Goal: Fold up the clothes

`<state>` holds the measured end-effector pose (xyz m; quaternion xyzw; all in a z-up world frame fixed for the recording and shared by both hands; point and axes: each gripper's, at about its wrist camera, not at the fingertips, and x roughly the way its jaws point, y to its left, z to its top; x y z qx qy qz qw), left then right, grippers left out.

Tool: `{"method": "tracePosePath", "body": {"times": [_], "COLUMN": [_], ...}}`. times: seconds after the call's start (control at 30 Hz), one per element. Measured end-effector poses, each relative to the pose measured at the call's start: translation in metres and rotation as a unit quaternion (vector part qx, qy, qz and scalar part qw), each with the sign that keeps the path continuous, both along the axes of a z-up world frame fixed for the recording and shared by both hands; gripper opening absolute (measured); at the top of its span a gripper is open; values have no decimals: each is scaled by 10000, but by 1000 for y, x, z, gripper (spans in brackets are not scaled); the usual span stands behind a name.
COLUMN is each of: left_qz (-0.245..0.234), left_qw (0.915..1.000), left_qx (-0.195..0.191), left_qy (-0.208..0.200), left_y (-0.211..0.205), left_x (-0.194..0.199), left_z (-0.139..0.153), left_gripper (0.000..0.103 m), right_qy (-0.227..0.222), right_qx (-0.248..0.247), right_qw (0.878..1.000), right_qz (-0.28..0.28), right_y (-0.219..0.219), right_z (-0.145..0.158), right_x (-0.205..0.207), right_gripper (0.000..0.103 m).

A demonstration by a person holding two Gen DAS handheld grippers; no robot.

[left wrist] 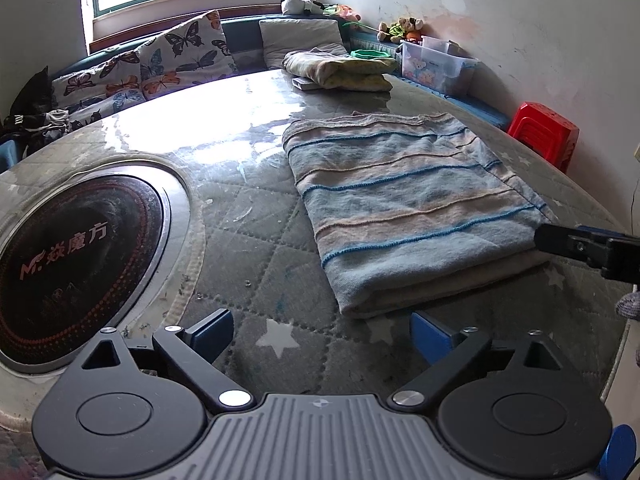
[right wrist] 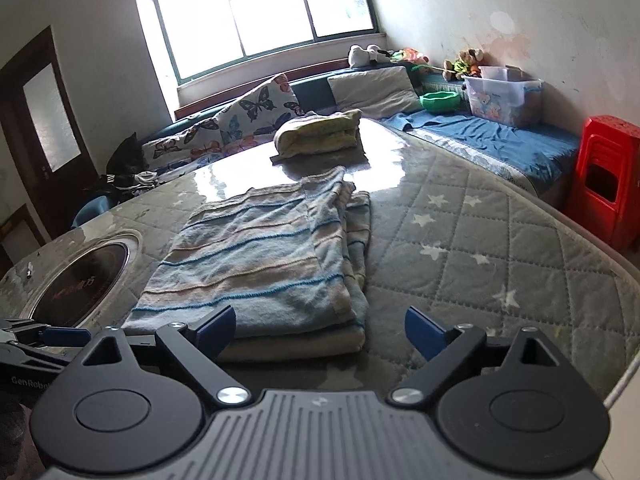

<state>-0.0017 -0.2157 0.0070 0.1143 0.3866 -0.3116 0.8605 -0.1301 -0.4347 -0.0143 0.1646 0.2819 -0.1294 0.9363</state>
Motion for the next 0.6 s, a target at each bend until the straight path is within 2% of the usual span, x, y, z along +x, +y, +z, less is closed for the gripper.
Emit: {"method": "tracePosePath", "body": {"times": [0.1, 0.2, 0.33, 0.6], "left_qz": [4, 31, 89, 380], "left_qw": [10000, 10000, 10000, 9993], "left_qx": [-6, 14, 20, -52], "left_qy": [-10, -5, 4, 23], "left_y": [-1, -1, -1, 6], "left_x": [0, 2, 6, 16], "left_z": [0, -1, -2, -1], "left_gripper": [98, 98, 98, 98], "right_qy": [14, 65, 198, 356], "right_qx": [-23, -49, -201, -880], "right_qw": [10000, 9999, 9992, 9935], "right_qz": [51, 119, 297, 626], "right_y": [1, 5, 15, 35], "right_z": [0, -2, -5, -8], "right_x": [7, 16, 29, 27], "right_gripper": [94, 101, 101, 102]}}
